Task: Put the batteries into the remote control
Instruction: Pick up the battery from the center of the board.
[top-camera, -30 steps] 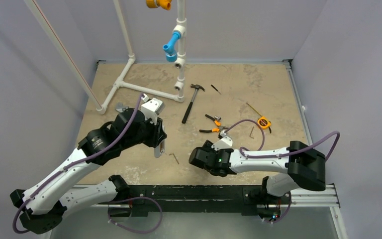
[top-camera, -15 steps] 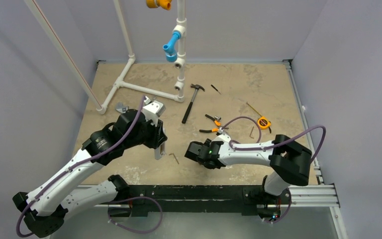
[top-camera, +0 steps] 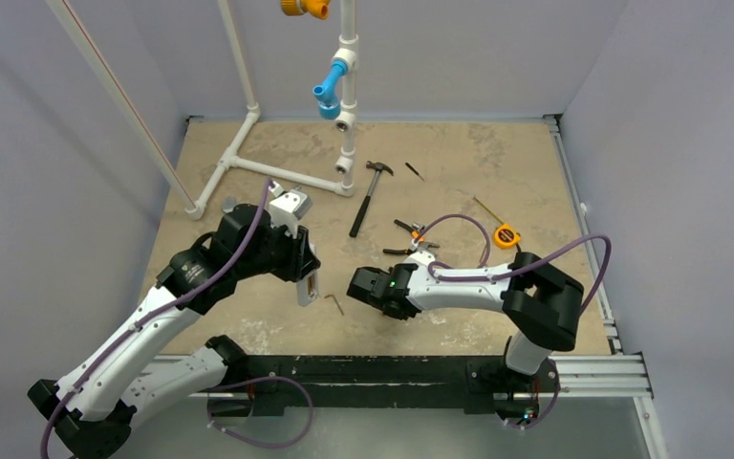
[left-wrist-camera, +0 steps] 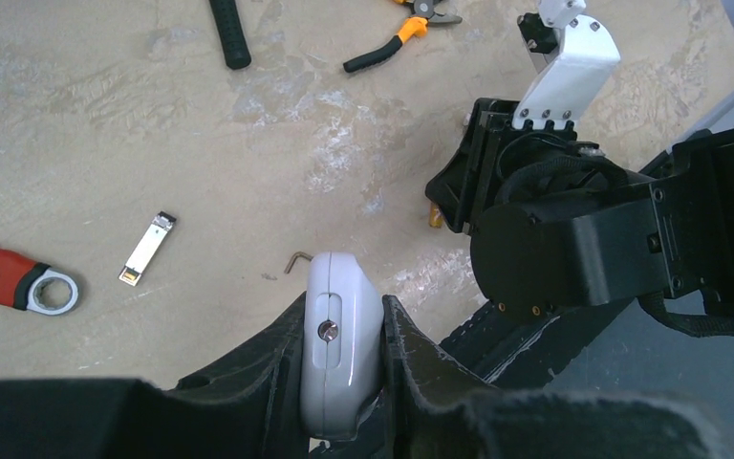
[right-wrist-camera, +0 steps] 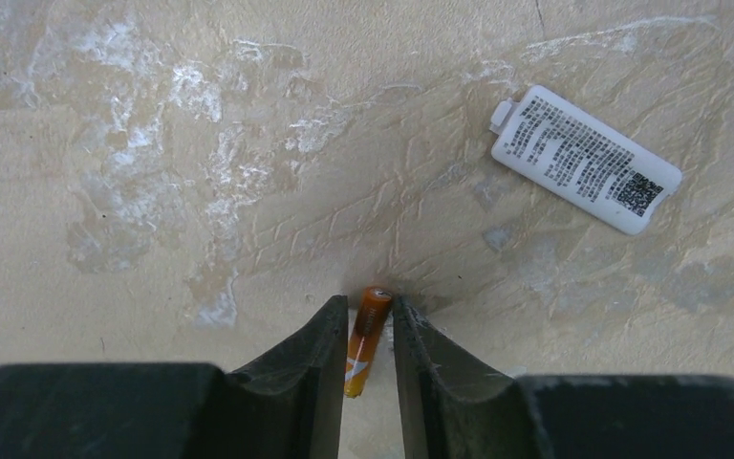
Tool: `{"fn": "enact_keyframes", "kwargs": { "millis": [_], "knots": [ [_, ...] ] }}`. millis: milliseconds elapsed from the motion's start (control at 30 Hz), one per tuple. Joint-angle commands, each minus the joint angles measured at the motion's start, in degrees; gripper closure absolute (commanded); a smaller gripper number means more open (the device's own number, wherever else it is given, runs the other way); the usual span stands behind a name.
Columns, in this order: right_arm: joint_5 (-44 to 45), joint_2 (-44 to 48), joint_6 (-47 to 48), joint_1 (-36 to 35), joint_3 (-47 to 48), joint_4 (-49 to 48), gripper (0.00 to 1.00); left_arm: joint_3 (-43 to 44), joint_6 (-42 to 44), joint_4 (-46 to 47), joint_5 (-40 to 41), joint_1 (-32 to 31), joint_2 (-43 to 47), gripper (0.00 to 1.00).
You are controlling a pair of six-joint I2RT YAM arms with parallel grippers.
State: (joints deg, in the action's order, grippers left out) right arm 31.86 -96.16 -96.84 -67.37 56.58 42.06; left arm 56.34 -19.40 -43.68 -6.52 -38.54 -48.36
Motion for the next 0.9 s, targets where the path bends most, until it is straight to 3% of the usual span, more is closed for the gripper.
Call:
{"fn": "enact_keyframes", "kwargs": {
  "millis": [0, 233, 400, 500, 600, 867],
  "knots": [
    [-3.23, -1.61, 0.95, 0.05, -0.59, 2.12, 0.80, -0.25, 0.58, 3.42, -2.62, 0.60, 0.89, 1.00],
    [-3.97, 0.17, 1.75, 0.01, -2.18, 0.46, 0.99, -0.43, 0.42, 3.61, -3.64, 0.92, 0.79, 1.00],
    [-1.61, 4.24, 3.57, -0.19, -4.01, -0.81, 1.00, -0.68, -0.04, 3.91, -4.39, 1.02, 0.88, 1.00],
    [0.39, 9.64, 11.68, -0.51, -6.95, -5.41, 1.00, -0.99, -1.30, 4.68, -5.93, 1.01, 1.08, 1.00],
    [1.85, 17.63, 21.83, -0.99, -12.47, -15.22, 1.00, -1.41, -3.61, 6.28, -7.79, 0.98, 1.53, 1.00],
    [-0.71, 42.19, 51.16, -2.04, -32.43, -54.93, 1.00, -3.91, -9.49, 12.25, -13.02, 1.01, 2.55, 1.00]
  ]
}}
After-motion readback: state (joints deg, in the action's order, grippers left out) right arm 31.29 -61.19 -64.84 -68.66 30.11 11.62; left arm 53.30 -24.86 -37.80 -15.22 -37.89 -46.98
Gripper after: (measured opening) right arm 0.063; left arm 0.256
